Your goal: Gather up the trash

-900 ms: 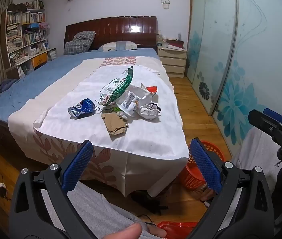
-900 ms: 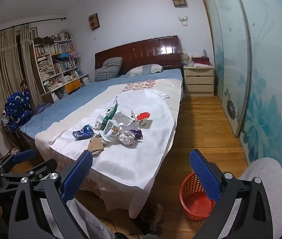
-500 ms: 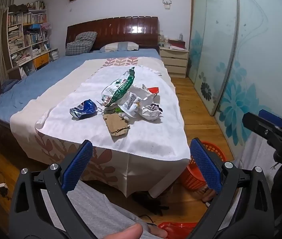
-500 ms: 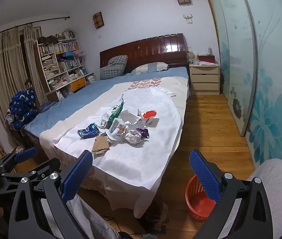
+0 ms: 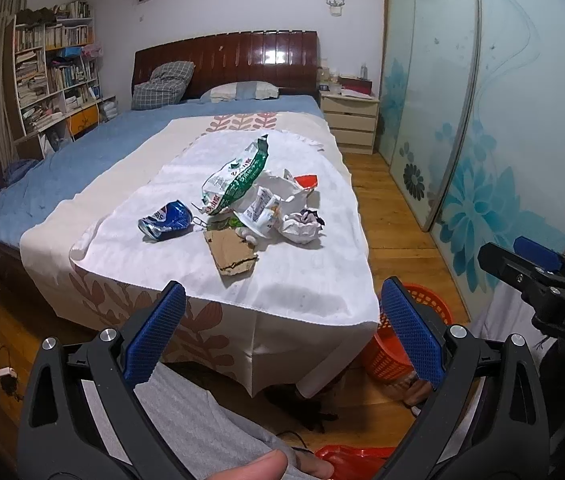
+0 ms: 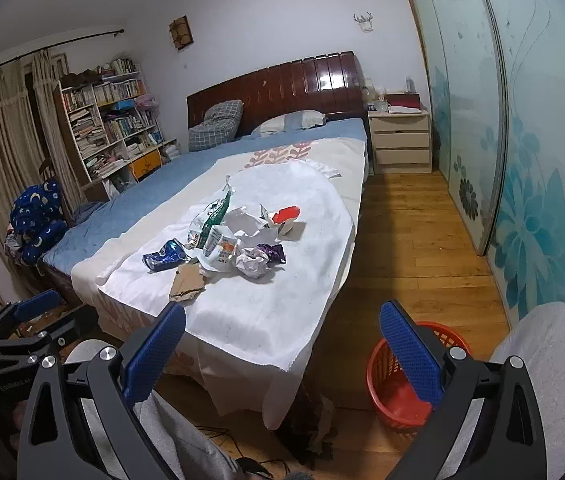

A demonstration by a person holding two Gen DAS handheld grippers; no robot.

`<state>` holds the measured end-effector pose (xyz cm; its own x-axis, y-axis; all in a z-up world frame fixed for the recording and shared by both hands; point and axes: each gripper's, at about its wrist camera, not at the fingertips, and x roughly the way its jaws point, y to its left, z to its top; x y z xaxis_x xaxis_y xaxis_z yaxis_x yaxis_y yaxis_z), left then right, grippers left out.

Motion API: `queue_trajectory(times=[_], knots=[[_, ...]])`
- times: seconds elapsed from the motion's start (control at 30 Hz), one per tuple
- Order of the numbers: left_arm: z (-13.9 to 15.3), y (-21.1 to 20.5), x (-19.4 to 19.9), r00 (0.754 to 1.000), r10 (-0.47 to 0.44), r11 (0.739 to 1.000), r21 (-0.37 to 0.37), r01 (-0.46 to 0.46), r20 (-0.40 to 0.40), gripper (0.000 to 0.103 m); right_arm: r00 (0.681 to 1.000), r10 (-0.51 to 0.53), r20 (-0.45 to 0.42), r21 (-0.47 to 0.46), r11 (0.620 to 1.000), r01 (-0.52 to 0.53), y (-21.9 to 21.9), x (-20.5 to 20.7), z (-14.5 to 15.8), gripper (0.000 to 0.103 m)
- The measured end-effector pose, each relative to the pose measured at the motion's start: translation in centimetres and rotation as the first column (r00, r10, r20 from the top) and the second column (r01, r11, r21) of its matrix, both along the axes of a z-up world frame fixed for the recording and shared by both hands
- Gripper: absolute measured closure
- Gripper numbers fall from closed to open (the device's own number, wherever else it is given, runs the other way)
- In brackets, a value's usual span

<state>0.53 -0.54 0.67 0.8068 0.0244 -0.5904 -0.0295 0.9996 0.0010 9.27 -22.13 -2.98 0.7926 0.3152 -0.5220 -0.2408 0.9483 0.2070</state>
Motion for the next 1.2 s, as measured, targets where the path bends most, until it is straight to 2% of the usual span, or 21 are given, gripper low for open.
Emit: queue_trajectory(times=[0.83, 0.97, 1.2], knots=[[-0.5, 0.3, 0.1, 1.000, 0.004, 1.000, 0.000, -0.004, -0.011, 0.006, 1.000, 0.010, 0.003, -0.008, 1.000, -0.010, 0.1, -0.2, 0.5, 0.007], [-0.7, 0.5, 0.2, 1.000, 0.012, 1.000, -0.003, -0.012, -0.011, 0.006, 1.000, 0.017, 0.026, -0.040, 0.999, -0.016, 0.5, -0.6, 0.9, 0.007], [-0.9, 0.6, 0.4, 1.000, 0.012, 1.000, -0.009, -0.012, -0.013, 0.006, 0.999, 0.021, 0.030, -0.042, 0.999, -0.020, 0.6, -0.9, 1.2, 0.007]])
